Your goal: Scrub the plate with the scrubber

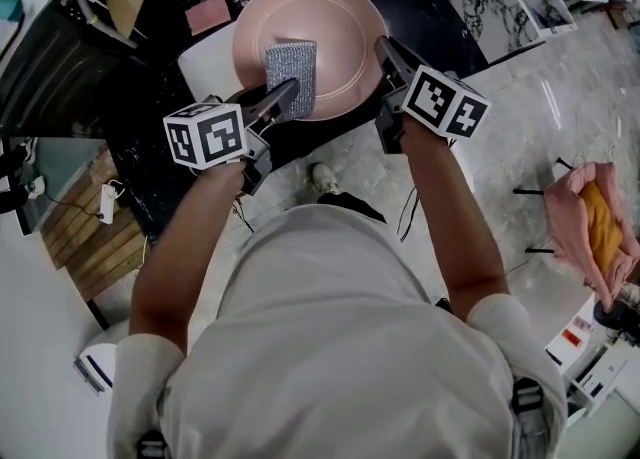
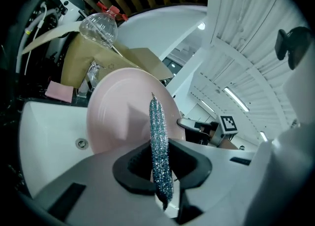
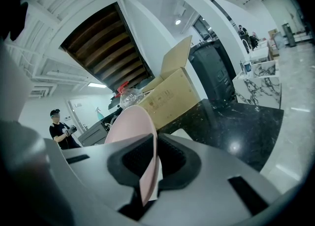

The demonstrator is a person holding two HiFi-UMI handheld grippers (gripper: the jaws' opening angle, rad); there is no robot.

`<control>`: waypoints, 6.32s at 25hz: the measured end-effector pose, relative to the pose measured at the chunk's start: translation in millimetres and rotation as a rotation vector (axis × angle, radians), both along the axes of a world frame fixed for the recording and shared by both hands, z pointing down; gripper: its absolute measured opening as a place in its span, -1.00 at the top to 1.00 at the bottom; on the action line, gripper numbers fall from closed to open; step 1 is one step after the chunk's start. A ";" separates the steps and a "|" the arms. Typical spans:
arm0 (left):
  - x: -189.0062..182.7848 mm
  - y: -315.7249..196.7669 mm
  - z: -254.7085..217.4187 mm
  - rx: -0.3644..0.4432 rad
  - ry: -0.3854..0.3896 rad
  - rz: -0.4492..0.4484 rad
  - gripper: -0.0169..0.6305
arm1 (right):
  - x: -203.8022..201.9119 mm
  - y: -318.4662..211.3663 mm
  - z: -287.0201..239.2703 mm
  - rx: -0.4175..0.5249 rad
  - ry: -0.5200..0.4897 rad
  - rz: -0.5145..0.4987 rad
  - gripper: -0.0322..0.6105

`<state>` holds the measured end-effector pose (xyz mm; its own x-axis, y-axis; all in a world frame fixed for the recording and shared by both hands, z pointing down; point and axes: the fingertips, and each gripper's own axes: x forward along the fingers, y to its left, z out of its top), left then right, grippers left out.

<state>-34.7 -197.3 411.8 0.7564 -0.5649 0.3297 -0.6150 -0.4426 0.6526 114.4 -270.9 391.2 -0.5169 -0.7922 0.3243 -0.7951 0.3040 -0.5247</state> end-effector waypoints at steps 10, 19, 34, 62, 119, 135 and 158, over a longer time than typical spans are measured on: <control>-42.5 -3.9 -3.8 0.051 -0.084 -0.051 0.75 | 2.1 1.8 5.9 -0.018 0.014 -0.002 0.80; -78.2 -9.4 -19.7 0.097 -0.092 -0.130 0.75 | 3.9 3.6 11.0 -0.032 0.021 -0.010 0.81; -135.6 -9.6 -45.0 0.167 -0.121 -0.277 0.75 | 11.8 1.1 14.7 -0.054 0.043 -0.029 0.80; -144.8 28.2 -25.9 0.191 -0.255 -0.332 0.75 | -20.7 -65.8 92.1 -0.211 0.089 -0.107 0.80; -153.5 23.3 15.1 0.079 -0.275 -0.402 0.75 | -81.3 -144.3 280.9 -0.439 0.502 -0.311 0.81; -158.1 42.6 3.6 0.132 -0.237 -0.338 0.75 | -67.6 -124.9 229.5 -0.336 0.571 -0.264 0.79; -160.1 157.6 -34.3 0.296 -0.257 -0.224 0.75 | -98.1 103.0 37.3 0.259 0.747 -0.351 0.79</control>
